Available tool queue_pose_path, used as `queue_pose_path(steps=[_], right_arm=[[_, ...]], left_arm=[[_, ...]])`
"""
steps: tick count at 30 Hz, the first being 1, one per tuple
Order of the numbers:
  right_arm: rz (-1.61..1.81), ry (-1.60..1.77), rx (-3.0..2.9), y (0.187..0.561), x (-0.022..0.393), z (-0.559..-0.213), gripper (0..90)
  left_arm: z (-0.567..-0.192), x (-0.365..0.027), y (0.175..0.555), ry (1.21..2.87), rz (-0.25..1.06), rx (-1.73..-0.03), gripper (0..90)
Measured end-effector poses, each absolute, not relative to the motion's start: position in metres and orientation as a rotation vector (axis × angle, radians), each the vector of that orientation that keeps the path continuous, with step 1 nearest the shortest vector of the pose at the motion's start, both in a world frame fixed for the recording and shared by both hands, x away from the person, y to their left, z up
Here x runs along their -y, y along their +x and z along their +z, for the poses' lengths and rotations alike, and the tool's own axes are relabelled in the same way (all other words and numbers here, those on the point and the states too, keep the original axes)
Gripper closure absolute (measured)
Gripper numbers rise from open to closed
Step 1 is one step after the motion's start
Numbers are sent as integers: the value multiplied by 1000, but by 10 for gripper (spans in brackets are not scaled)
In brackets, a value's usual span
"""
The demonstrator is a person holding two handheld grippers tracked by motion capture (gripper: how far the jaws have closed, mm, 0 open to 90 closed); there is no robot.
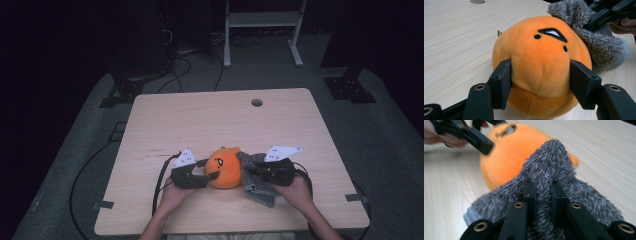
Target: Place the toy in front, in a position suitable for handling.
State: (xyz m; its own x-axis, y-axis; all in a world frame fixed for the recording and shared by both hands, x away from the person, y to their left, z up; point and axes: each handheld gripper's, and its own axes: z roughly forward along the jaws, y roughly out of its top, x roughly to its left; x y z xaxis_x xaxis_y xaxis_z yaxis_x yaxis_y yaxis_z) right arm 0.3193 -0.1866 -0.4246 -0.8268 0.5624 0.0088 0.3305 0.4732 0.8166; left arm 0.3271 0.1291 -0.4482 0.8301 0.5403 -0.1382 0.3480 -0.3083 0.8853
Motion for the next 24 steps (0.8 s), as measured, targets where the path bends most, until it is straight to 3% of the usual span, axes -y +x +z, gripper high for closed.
queue_pose_path(steps=[18,20,22,23,24], right_arm=[[1318,756,-2458,314,183,-425,776],[1295,740,-2459,314,178,-426,777],[1291,771,-2463,317,181,-429,778],[1283,787,-2460,319,184,-430,778],[1284,813,-2460,320,187,-432,778]], left_arm=[[-450,-129,327,1932,241,-666,408],[-449,-132,327,1909,219,-682,318],[-448,-132,329,1910,194,-714,137],[-449,-132,330,1928,178,-723,96],[-450,-132,330,1934,162,-711,117]])
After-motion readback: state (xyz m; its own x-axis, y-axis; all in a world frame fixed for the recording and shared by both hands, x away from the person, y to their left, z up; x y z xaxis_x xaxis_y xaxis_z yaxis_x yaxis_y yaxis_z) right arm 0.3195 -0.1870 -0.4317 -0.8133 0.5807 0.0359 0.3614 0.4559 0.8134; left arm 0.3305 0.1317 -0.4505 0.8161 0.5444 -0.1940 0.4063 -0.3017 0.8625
